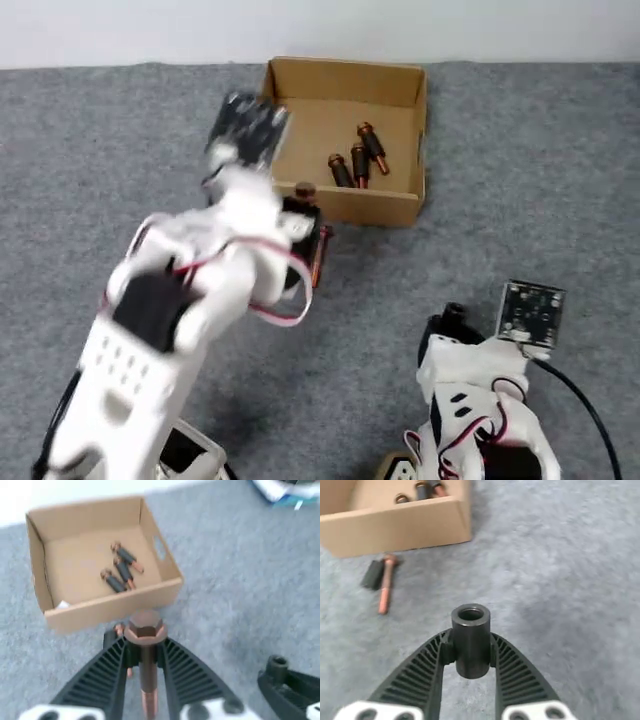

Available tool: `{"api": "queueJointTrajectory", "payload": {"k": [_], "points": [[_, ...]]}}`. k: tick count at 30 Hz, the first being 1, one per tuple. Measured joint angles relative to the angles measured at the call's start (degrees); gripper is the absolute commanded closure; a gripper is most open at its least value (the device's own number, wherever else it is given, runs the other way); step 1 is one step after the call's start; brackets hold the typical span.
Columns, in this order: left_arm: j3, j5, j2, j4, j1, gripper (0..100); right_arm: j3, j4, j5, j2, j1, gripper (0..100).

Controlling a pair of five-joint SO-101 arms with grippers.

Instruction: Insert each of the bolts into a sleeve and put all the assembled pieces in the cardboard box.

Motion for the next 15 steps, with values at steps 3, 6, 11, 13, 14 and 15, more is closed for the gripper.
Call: {"api": "queueJointTrajectory", "payload": {"k": [3,6,11,13,14,15], "points": [[12.3,0.0,-11.2,-8.1,0.0,100,0.0,0.0,0.4,-0.1,-5.0,99.1],[23.9,0.0,-21.9,-14.4,0.0,100,0.0,-0.8,0.6,0.1,-8.9,99.1],[38.3,0.0,-38.2,-18.6,0.0,100,0.0,-2.0,2.0,0.1,-15.0,99.1],[42.5,0.0,-44.2,-19.2,0.0,100,0.0,-2.5,2.2,0.2,-17.8,99.1],[44.5,0.0,-47.0,-19.3,0.0,100,0.0,-2.7,2.5,0.3,-19.3,99.1],[46.3,0.0,-49.8,-19.3,0.0,100,0.4,-3.1,3.3,0.3,-20.7,99.1]]}}
